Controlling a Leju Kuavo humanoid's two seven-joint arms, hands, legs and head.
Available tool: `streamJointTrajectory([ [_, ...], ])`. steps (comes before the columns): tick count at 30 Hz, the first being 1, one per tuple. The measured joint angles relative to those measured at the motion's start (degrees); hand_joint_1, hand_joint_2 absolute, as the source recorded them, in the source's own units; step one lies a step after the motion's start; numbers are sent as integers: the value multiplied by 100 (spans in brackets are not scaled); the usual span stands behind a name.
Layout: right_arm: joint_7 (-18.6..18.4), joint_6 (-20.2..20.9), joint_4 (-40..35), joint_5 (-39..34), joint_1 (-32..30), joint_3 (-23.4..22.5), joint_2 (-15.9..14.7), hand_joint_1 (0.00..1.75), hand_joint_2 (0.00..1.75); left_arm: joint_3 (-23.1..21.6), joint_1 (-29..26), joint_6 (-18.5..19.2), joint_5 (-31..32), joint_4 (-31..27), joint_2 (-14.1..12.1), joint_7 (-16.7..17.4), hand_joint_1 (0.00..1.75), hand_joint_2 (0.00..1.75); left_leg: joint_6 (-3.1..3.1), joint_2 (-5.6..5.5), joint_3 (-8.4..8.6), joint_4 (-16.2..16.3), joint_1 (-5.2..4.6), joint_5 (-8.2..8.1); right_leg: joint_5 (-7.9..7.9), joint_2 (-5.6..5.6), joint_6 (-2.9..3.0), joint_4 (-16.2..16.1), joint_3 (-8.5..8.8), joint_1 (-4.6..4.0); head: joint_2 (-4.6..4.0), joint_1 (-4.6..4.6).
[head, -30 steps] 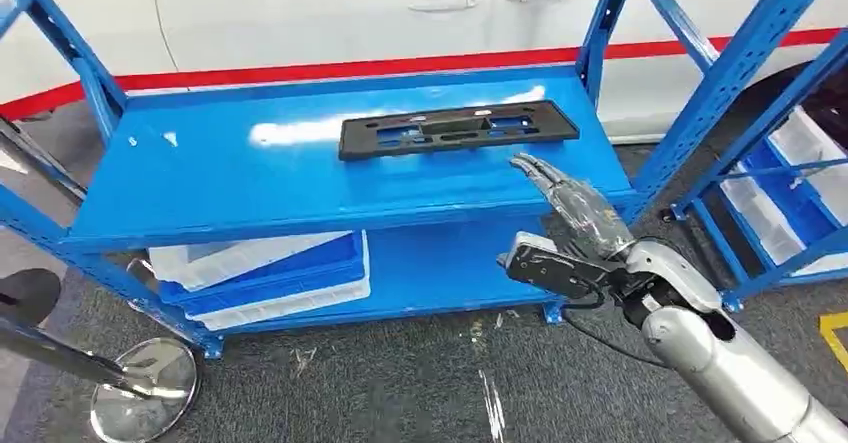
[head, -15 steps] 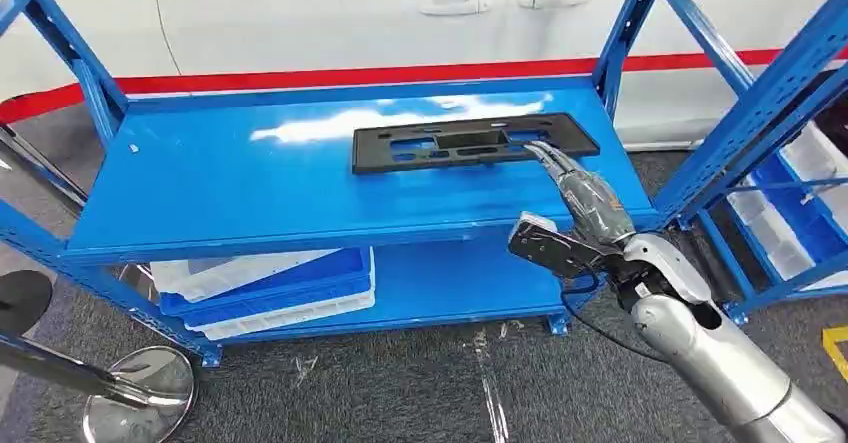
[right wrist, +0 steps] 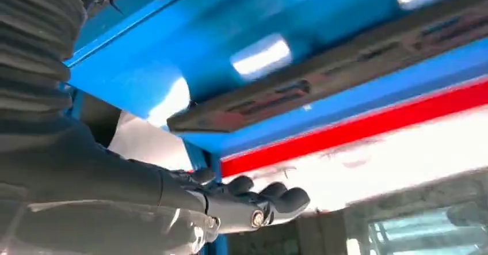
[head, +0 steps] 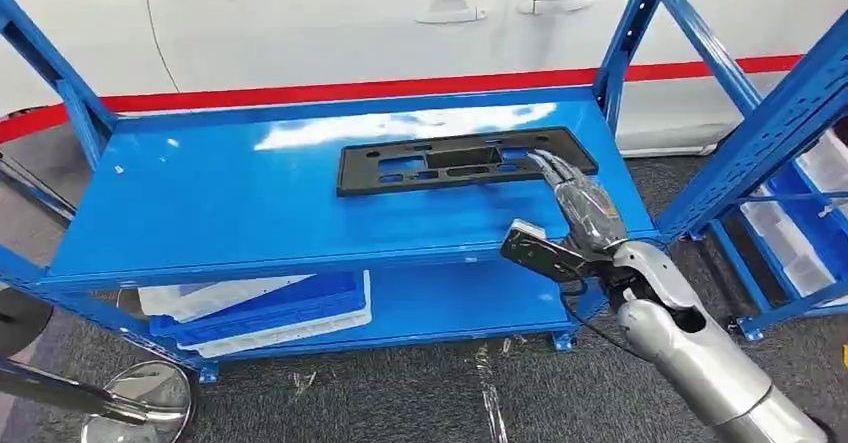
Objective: Take the parts from the cabinet and place them on the table.
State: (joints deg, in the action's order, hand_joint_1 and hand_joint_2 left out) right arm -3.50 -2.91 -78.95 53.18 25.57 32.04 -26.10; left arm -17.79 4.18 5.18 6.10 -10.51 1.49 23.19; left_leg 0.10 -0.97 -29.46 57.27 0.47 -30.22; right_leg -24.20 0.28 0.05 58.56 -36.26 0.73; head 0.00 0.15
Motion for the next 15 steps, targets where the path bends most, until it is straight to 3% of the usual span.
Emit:
streamJointTrajectory([
  [1,4,-18,28,4,-11,-2,22,0,175,0,-3,0,15,0,-4,0,0,0,-41,55,-5,97,4,-84,-32,-15,43,-40,94,20,0,5],
  [2,11,-26,59,7,-4,0,26,0,175,-2,5,11,20,0,2,0,0,0,-69,62,-184,412,-5,-204,-65,-38,75,-47,144,23,0,-53],
  [4,26,-37,146,9,-12,13,78,0,175,-2,2,15,33,0,7,-13,0,0,-92,62,-790,1361,4,-488,-123,-48,113,-50,192,6,0,-59],
  [5,26,-39,192,9,-27,24,105,0,175,-4,1,15,37,0,7,-13,0,0,-92,62,-1074,1745,3,-543,-157,-49,126,-50,222,-8,0,-59],
  [6,28,-39,223,9,-46,33,116,0,175,-4,-1,15,39,0,4,-13,0,0,-83,62,-1240,1885,2,-461,-188,-46,132,-50,262,-18,0,-59],
  [7,28,-42,249,9,-53,42,129,0,175,-7,-25,15,44,0,4,-13,0,0,-62,61,-1277,1785,0,-277,-224,-31,135,-49,317,-31,0,-59],
  [8,28,-42,259,9,-54,42,135,0,175,-7,-30,15,46,0,4,-13,0,0,-54,61,-1264,1718,-2,-207,-236,-26,135,-50,335,-34,0,-65],
  [9,31,-42,286,9,-50,42,151,0,175,-7,-41,15,46,0,2,-13,0,0,17,60,-1056,1060,-23,317,-307,-5,131,-50,446,-53,0,-61],
  [10,33,-42,302,15,-49,42,157,0,175,-7,-37,15,46,0,0,-13,0,0,76,59,-869,560,-53,631,-353,-4,127,-53,511,-58,0,-57],
  [11,42,-42,319,31,-48,44,164,0,175,-7,-34,15,46,0,-11,-15,0,0,149,54,-765,299,-89,697,-391,-6,114,-56,533,-54,0,-52],
  [13,50,-44,352,50,-37,48,179,0,175,-15,8,24,46,0,-7,-22,0,0,142,56,-675,130,-114,573,-412,1,54,-54,498,-66,0,-63],
  [15,50,-48,380,70,-39,59,205,0,175,-26,5,24,46,0,-7,-22,0,0,185,50,-665,115,-135,546,-422,-5,-5,-131,536,-54,0,-61],
])
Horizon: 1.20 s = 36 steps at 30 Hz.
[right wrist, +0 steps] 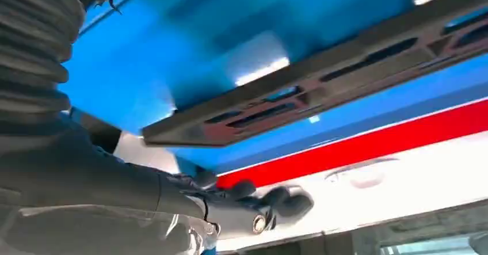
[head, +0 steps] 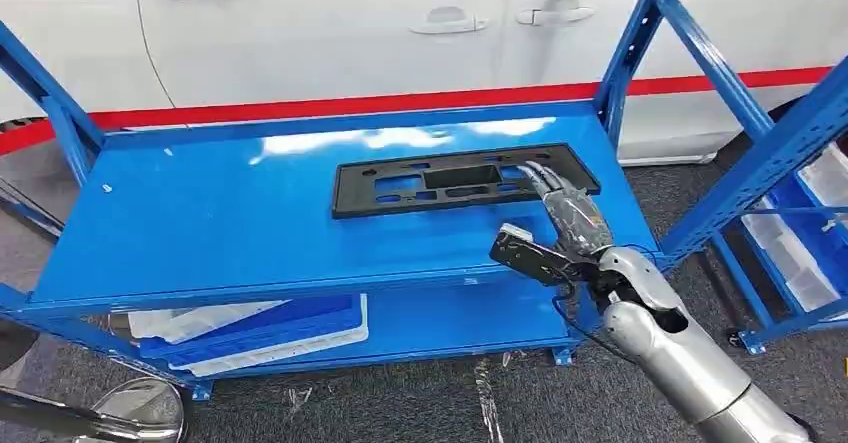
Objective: Take the parts from the cabinet and place them on the table.
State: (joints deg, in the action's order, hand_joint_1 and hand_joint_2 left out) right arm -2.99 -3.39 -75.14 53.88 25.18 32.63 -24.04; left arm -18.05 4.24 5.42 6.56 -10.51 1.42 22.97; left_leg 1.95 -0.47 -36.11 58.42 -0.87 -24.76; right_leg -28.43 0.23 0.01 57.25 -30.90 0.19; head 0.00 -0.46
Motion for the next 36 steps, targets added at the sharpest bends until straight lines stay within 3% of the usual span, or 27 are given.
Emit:
streamJointTrajectory([
  [1,0,-4,13,11,2,0,2,0,175,0,-7,0,-2,0,2,0,0,0,21,1,89,-92,55,18,-29,-4,-27,-34,36,-36,0,18],
  [2,0,-11,24,11,-5,0,0,0,175,0,-39,0,-9,0,9,0,0,0,33,10,162,-180,92,28,-65,-11,-53,81,12,-5,0,18],
  [3,2,-19,30,11,6,0,0,0,175,-2,-52,0,-9,0,9,0,0,0,66,15,220,-209,105,5,-167,-13,-74,309,-100,-12,0,28],
  [5,0,-35,44,13,6,0,0,0,175,-2,-40,0,-13,0,0,0,0,0,113,17,276,-210,106,-47,-431,-11,-122,1094,-555,34,0,24],
  [6,0,-35,72,17,-31,4,0,0,175,-2,-26,-2,-17,0,0,-4,0,0,103,12,332,-209,104,-99,-551,-12,-154,1601,-902,64,0,22],
  [7,0,-35,90,17,-63,18,4,0,175,-2,-16,-2,-17,0,0,-4,0,0,100,5,387,-208,106,-146,-552,-12,-174,1851,-1121,82,0,26],
  [8,0,-33,107,17,-74,28,4,0,175,-2,-18,0,-17,0,2,-4,0,0,91,-1,444,-199,110,-192,-421,-13,-186,1821,-1188,94,0,40],
  [9,0,-33,116,17,-75,28,4,0,175,-2,-21,0,-17,0,4,-4,0,0,80,-7,492,-186,114,-234,-225,-17,-191,1645,-1167,104,0,39],
  [10,0,-33,127,26,-73,28,4,0,175,-2,-30,0,-20,0,9,-4,0,0,58,-10,569,-164,123,-306,147,-19,-194,1192,-1019,113,0,37],
  [11,0,-33,133,42,-71,28,4,0,175,-2,-33,0,-17,0,15,-4,0,0,42,-10,613,-151,127,-349,359,-20,-192,874,-908,114,0,37],
  [12,2,-28,166,127,-78,33,7,0,175,-2,-39,7,-17,2,15,-11,0,0,-40,-15,653,-127,116,-476,567,-25,-165,293,-627,91,0,44],
  [13,2,-26,170,199,-70,44,11,0,175,-2,-7,9,-17,2,15,-24,0,0,-84,-22,654,-75,98,-521,483,-22,-137,116,-542,57,0,35],
  [16,-2,-33,218,378,-119,79,33,0,175,-4,-6,15,-15,2,15,-31,0,0,-166,-5,682,-133,119,-554,406,7,-18,181,-577,34,0,13],
  [18,-7,-35,245,424,-136,105,57,0,175,-4,-4,15,-15,2,13,-31,0,0,-225,9,721,-30,129,-652,377,7,47,103,-450,85,0,14],
  [19,-7,-35,262,437,-135,111,70,0,175,-4,2,24,-15,2,20,-31,0,0,-250,14,553,300,128,-797,348,-8,91,94,-402,87,0,-39],
  [21,2,-35,306,459,-151,142,112,0,175,-4,0,33,-9,2,22,-37,0,0,-281,14,-30,1198,149,-1107,293,-18,124,95,-358,72,0,-28],
  [22,5,-35,332,470,-168,159,127,0,175,-4,-2,33,-7,2,22,-37,0,0,-287,13,-306,1557,147,-1162,260,-18,128,96,-330,61,0,-26],
  [23,7,-35,360,479,-180,175,146,0,175,-4,-3,35,-4,2,22,-37,0,0,-285,13,-467,1681,147,-1073,228,-15,132,98,-294,53,0,-26],
  [24,7,-35,378,481,-185,195,162,0,175,-4,-24,35,0,2,20,-37,0,0,-268,13,-500,1548,147,-848,187,-4,131,102,-240,45,0,-26],
  [26,9,-35,420,496,-185,208,181,0,175,-4,-41,35,2,2,15,-37,0,0,-227,13,-370,1054,141,-419,125,16,127,108,-154,35,0,-28],
  [27,11,-35,450,505,-185,214,197,0,175,-4,-39,39,7,2,7,-37,0,0,-143,10,-74,186,114,125,39,24,108,110,-36,27,0,-26],
  [29,24,-46,490,525,-168,227,210,0,175,-4,-40,52,11,4,-2,-42,0,0,-96,8,7,126,84,34,17,19,79,84,-58,27,0,-4],
  [31,66,-92,575,531,-170,243,249,0,175,-7,-4,68,18,2,-2,-46,0,0,-68,-8,25,-3,22,-22,2,27,-11,54,-50,50,0,-13],
  [32,70,-103,590,531,-171,247,262,0,175,-7,-3,68,18,4,-2,-50,0,0,-59,-8,28,-1,22,-26,3,28,-16,38,-45,50,0,-15],
  [34,85,-171,632,535,-167,247,264,0,175,-7,-29,70,20,4,2,-50,0,0,-3,7,215,-195,118,-10,-62,15,-92,29,27,32,0,-11],
  [35,96,-190,645,538,-156,249,267,0,175,-7,-35,70,22,4,2,-50,0,0,6,8,267,-217,116,-24,-128,1,-117,209,-46,31,0,20],
  [36,107,-214,667,542,-130,249,267,0,175,-9,-24,72,28,4,-2,-50,0,0,40,11,304,-230,117,-53,-323,-3,-137,701,-326,42,0,39],
])
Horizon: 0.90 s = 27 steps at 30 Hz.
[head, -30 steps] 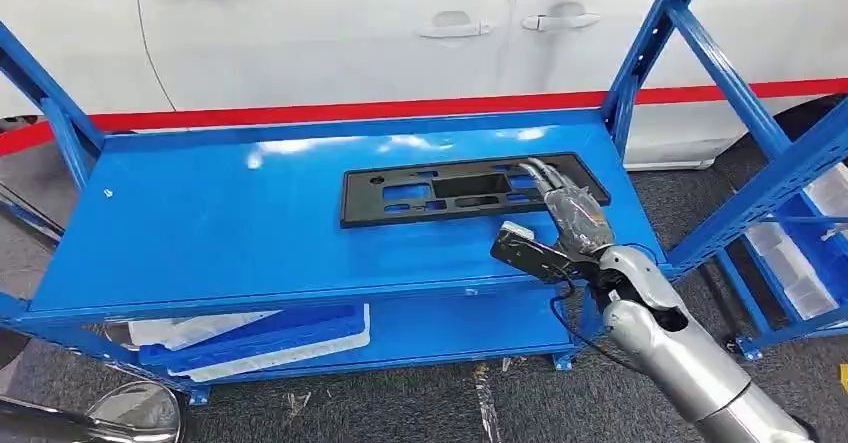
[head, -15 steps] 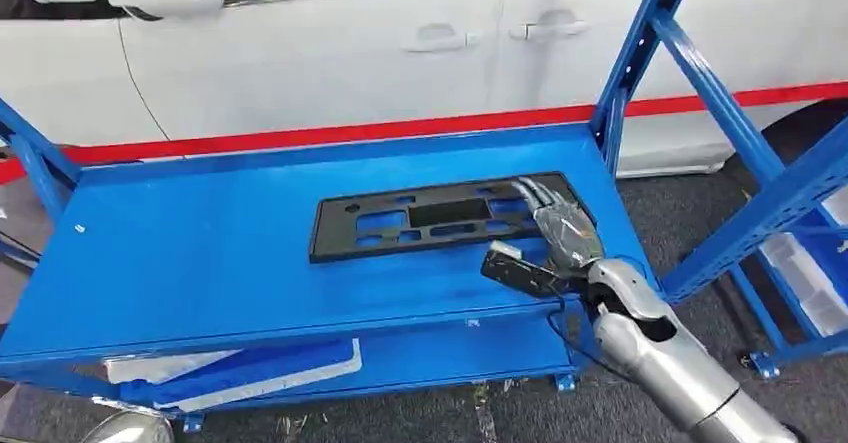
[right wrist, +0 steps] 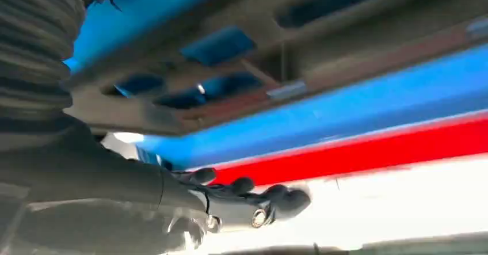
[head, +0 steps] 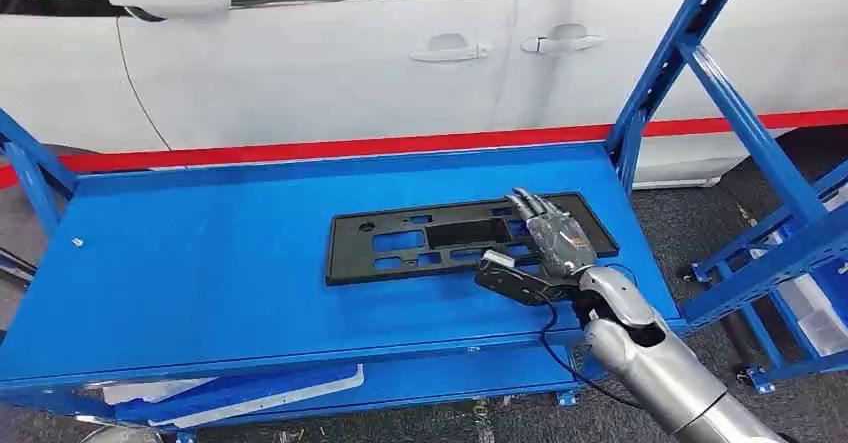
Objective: Take the parts from the cabinet and place them on the table.
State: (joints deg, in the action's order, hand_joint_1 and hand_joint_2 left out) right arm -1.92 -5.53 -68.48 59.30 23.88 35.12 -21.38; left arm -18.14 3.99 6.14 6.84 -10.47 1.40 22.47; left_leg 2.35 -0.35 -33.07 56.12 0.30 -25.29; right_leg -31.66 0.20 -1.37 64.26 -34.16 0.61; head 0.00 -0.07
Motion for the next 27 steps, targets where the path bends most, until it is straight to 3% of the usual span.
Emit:
streamJointTrajectory([
  [2,6,-35,98,39,-29,2,11,0,175,0,24,0,13,0,-4,-4,0,0,9,-5,48,9,-1,-66,-285,0,-13,946,-601,7,0,0],
  [3,6,-63,144,83,-42,9,20,0,175,2,21,0,15,0,-4,-4,0,0,9,-12,85,14,-2,-103,-240,1,-12,1116,-767,7,0,-4],
  [4,6,-92,203,138,-41,24,31,0,175,0,18,2,15,0,-4,-7,0,0,4,-18,132,23,-1,-137,-77,1,-9,1035,-791,7,0,2],
  [5,0,-132,261,187,-40,33,45,0,175,0,6,2,15,0,-2,-7,0,0,-3,-23,183,24,-1,-173,150,0,-1,797,-728,7,0,-4],
  [7,-11,-190,332,238,-32,46,61,0,175,0,0,2,15,0,2,-7,0,0,-45,-25,353,56,7,-311,907,-5,40,-405,-269,9,0,-2],
  [8,-15,-197,365,245,-29,59,68,0,175,0,0,5,15,0,2,-7,0,0,-76,-24,383,30,20,-351,770,-9,65,-480,-195,2,0,2],
  [9,-15,-207,387,253,-15,70,79,0,175,0,19,5,15,0,2,-11,0,0,-126,-32,355,74,-22,-390,748,4,68,-588,-94,-48,0,-2],
  [10,-22,-214,417,267,-3,74,85,0,175,0,24,2,15,0,2,-11,0,0,-157,-31,344,63,-8,-394,695,8,131,-577,-103,-41,0,-2],
  [11,-31,-227,448,284,-4,76,96,3,175,0,24,5,17,0,2,-11,0,0,-184,-28,354,54,-6,-408,676,19,156,-583,-112,-55,0,-4],
  [12,-33,-227,490,313,-5,76,105,136,175,-2,25,5,18,0,2,-11,0,0,-203,-21,380,43,-8,-415,661,27,181,-586,-110,-54,0,-7],
  [13,-50,-227,513,391,-1,81,120,164,175,-2,26,2,22,0,-9,-11,0,0,-234,-20,374,46,-7,-468,659,28,214,-625,-63,-9,0,-5],
  [14,-77,-225,540,464,14,81,129,169,175,-2,22,-2,26,0,-7,-11,0,0,-272,-5,352,201,0,-533,644,22,236,-642,-13,-4,0,-11],
  [15,-94,-223,583,522,32,85,142,166,175,-2,36,-4,37,0,0,-15,0,0,-298,2,197,491,0,-661,625,11,266,-642,6,-1,0,-46],
  [17,-118,-221,702,577,46,127,168,166,175,-2,31,-15,81,0,0,-116,0,0,-336,2,-392,1458,22,-1031,590,-8,308,-641,35,-15,0,-44],
  [18,-120,-221,745,597,43,140,171,166,175,-2,28,-24,83,0,0,-157,0,0,-340,3,-632,1806,21,-1109,570,-8,311,-639,48,-21,0,-41],
  [19,-120,-219,780,612,41,155,177,168,175,-2,28,-39,92,0,0,-179,0,0,-337,2,-792,1982,21,-1084,551,-4,316,-637,69,-27,0,-46],
  [20,-120,-210,804,614,41,164,188,171,175,-2,9,-55,92,0,-2,-190,0,0,-322,2,-830,1900,21,-903,522,9,318,-636,112,-31,0,-46],
  [22,-120,-144,855,616,43,170,197,175,175,-2,-3,-68,94,0,-2,-190,0,0,-256,1,-526,1058,12,-255,460,33,309,-637,223,-47,0,-46],
  [23,-120,-142,865,617,44,173,197,175,175,-2,-2,-70,94,0,-2,-190,0,0,-241,1,-458,894,10,-157,450,34,307,-637,240,-48,0,-44],
  [24,-151,-114,903,606,47,179,199,175,175,-2,2,-70,98,0,-20,-199,0,0,-151,-5,-170,279,-33,26,409,32,283,-641,294,-53,0,-31],
  [26,-184,-105,903,579,60,179,197,175,175,-4,13,-70,90,0,-17,-249,0,0,-150,0,-131,191,-53,2,398,48,236,-634,268,-68,0,-33],
  [27,-212,-105,903,557,70,179,195,175,175,-4,14,-83,90,0,-17,-278,0,175,-156,0,-119,166,-49,11,387,53,231,-626,271,-77,0,-21],
])
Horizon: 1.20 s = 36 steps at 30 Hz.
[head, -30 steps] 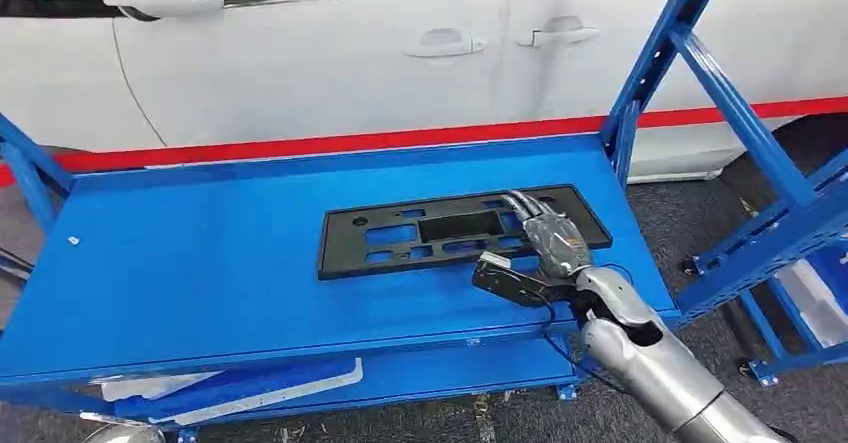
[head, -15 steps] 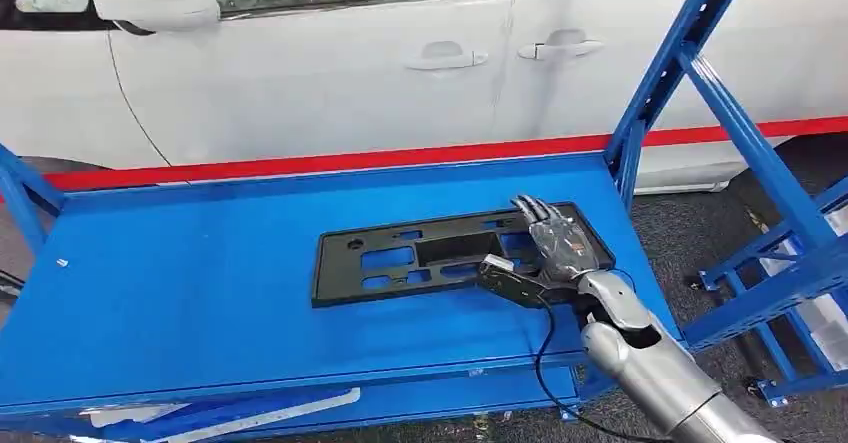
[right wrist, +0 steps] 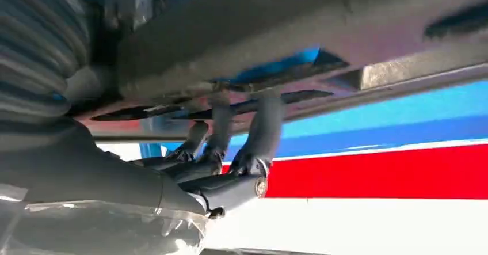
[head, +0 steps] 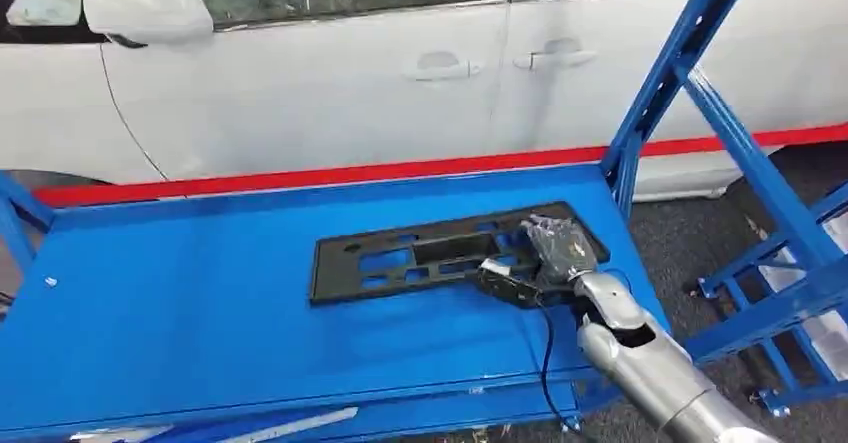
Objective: Take the parts from the cabinet and place them on the table.
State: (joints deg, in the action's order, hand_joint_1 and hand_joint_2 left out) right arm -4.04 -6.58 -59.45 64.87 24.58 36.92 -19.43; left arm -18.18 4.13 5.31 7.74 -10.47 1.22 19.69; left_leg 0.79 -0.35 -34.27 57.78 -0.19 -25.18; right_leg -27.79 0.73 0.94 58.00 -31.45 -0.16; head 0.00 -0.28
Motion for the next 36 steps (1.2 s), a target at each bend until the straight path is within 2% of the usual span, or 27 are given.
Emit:
streamJointTrajectory([
  [1,-17,0,0,-20,-12,0,-20,175,175,0,0,-7,-2,0,4,-26,0,175,-63,7,16,-9,22,-13,-8,5,62,-13,27,-18,0,-10],
  [6,-103,-22,-159,-166,-91,-2,-105,175,175,-2,-12,-42,11,0,4,-70,0,175,-18,2,31,9,14,-33,-4,0,34,-76,79,-18,0,-9],
  [8,-155,-28,-328,-249,-163,-4,-151,175,175,-2,-10,-66,15,0,4,-79,0,175,-9,1,30,10,14,-36,5,0,6,-95,86,-17,0,-7],
  [12,-304,65,-895,-457,-355,-65,-306,175,175,-2,-12,-111,-7,0,7,-98,0,175,15,2,25,13,13,-36,15,0,-14,-109,94,-16,0,-9],
  [17,-369,144,-1482,-540,-558,-103,-448,175,175,-2,-10,-118,-9,0,7,-103,0,175,18,1,21,15,11,-38,12,-2,-40,-113,89,-13,0,-11],
  [25,-380,140,-1937,-573,-692,-131,-583,175,175,0,-12,-142,-20,0,9,-109,0,175,17,1,23,-3,16,-37,9,-2,-40,-111,77,-4,0,-11],
  [31,-752,531,-3155,-935,-927,-415,-802,175,175,0,-13,-400,-13,0,15,-138,0,175,16,1,24,-19,16,-36,7,1,-38,-109,67,-6,0,-14],
  [36,-743,752,-4340,-1168,-1043,-679,-946,175,175,0,-14,-278,-109,0,24,-149,0,175,15,1,25,-26,16,-37,2,1,-34,-108,64,-7,0,-14],
])
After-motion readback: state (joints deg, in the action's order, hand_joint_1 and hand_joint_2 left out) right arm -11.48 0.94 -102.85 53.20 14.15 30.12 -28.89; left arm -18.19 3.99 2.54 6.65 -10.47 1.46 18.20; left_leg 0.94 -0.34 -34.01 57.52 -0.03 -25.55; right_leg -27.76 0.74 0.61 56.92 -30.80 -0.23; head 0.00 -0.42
